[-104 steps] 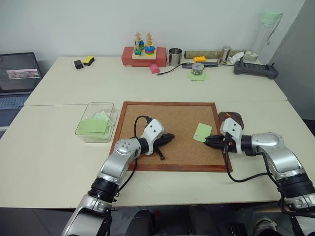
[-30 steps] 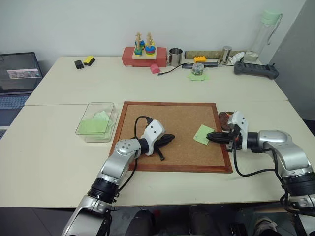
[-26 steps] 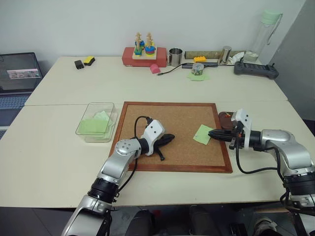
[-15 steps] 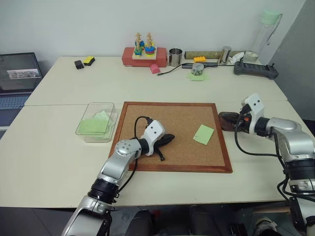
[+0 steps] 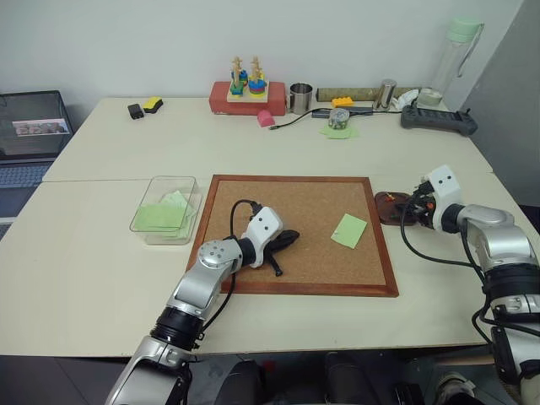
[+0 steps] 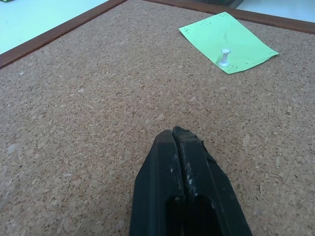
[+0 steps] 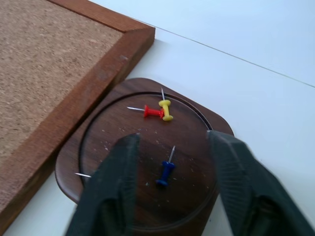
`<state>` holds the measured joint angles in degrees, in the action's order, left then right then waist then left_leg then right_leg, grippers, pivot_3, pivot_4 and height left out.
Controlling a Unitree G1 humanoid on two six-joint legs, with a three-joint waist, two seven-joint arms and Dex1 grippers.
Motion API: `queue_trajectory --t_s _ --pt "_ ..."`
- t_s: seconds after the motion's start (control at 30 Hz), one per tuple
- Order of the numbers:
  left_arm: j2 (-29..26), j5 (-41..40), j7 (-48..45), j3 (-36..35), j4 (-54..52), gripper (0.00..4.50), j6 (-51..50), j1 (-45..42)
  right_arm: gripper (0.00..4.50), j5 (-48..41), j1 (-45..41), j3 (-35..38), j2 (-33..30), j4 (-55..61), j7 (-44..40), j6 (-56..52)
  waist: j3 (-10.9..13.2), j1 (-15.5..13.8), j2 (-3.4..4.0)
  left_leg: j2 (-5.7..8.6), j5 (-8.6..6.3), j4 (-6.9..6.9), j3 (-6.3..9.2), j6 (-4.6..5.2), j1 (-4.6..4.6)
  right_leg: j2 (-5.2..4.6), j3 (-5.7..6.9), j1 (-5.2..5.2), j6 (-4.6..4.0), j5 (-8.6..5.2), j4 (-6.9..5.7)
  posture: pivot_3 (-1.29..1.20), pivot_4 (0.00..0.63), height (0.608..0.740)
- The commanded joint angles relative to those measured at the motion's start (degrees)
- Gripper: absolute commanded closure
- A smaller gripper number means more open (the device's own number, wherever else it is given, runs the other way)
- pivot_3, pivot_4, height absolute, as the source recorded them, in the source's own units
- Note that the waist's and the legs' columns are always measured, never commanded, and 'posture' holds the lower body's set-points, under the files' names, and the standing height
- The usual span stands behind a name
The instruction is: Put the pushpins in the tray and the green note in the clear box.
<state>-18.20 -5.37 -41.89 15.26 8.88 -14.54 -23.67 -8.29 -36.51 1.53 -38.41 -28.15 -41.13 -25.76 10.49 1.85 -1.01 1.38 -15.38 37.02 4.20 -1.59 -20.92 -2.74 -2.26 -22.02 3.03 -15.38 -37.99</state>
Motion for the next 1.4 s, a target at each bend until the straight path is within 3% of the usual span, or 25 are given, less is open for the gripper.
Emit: queue_trajectory --t_s 0.03,0.17,0.37,0.53,0.77,1.1,1.2,1.4 --pt "-1.0 2.3 0.0 1.5 3.3 4.50 -1.8 2.4 1.36 -1.6 -1.0 2.5 -1.9 3.2 -1.9 0.4 0.0 0.0 0.00 0.00 0.00 0.00 0.00 0.00 0.00 0.00 0.00 0.00 0.00 0.00 0.00 0.00 0.150 0.740" --pt "-1.0 2.3 0.1 1.6 3.3 4.50 -1.9 2.5 1.36 -4.0 -0.9 2.9 -4.1 8.0 -7.9 0.6 0.0 0.0 0.00 0.01 0.00 0.00 0.00 0.00 0.00 0.00 -0.01 0.00 0.00 0.00 0.01 0.00 0.150 0.740" --pt "-0.9 2.4 0.1 1.7 3.6 4.50 -1.7 2.5 1.36 -7.2 7.5 -1.8 -6.8 23.1 -20.2 3.0 0.0 0.0 0.00 -0.04 -0.01 -0.01 0.07 0.00 0.02 0.04 0.07 0.06 0.02 -0.01 0.04 0.00 0.150 0.740" --pt "-0.8 2.5 0.1 1.9 3.8 4.50 -1.6 2.3 1.36 -5.1 10.0 -5.6 -2.0 27.4 -17.4 6.2 -0.1 0.1 0.00 -0.05 0.00 0.01 0.07 0.00 0.04 0.06 0.04 0.09 0.03 -0.01 0.04 0.00 0.150 0.740" --pt "-0.9 2.6 0.1 1.9 3.7 4.50 -1.7 2.4 1.36 -0.8 8.1 -9.6 4.8 21.5 -13.2 10.5 -0.1 0.0 -0.02 -0.05 0.00 0.01 0.07 -0.01 0.04 0.06 0.05 0.07 0.02 -0.01 0.06 0.00 0.150 0.740" --pt "-1.3 2.7 0.3 1.6 3.0 4.50 -1.5 2.9 1.36 0.5 7.4 -10.1 7.8 16.0 -13.5 13.0 -0.1 0.0 -0.01 -0.05 0.00 -0.01 0.07 -0.01 0.04 0.05 0.05 0.05 0.01 0.00 0.03 0.00 0.150 0.740" --pt "-1.3 2.7 0.3 1.6 3.0 4.50 -1.6 2.7 1.84 0.6 7.4 -10.2 8.4 15.3 -13.5 13.3 -0.1 0.0 -0.01 -0.05 0.00 -0.01 0.07 -0.01 0.04 0.05 0.04 0.05 0.01 0.00 0.04 0.00 0.150 0.740" --pt "-1.5 2.8 0.2 1.6 2.7 4.50 -1.6 2.9 3.22 -0.1 8.4 -10.1 8.2 15.5 -14.6 13.4 -0.1 0.0 -0.01 -0.05 0.00 -0.01 0.07 -0.01 0.04 0.05 0.04 0.05 0.01 0.00 0.04 0.00 0.150 0.740"
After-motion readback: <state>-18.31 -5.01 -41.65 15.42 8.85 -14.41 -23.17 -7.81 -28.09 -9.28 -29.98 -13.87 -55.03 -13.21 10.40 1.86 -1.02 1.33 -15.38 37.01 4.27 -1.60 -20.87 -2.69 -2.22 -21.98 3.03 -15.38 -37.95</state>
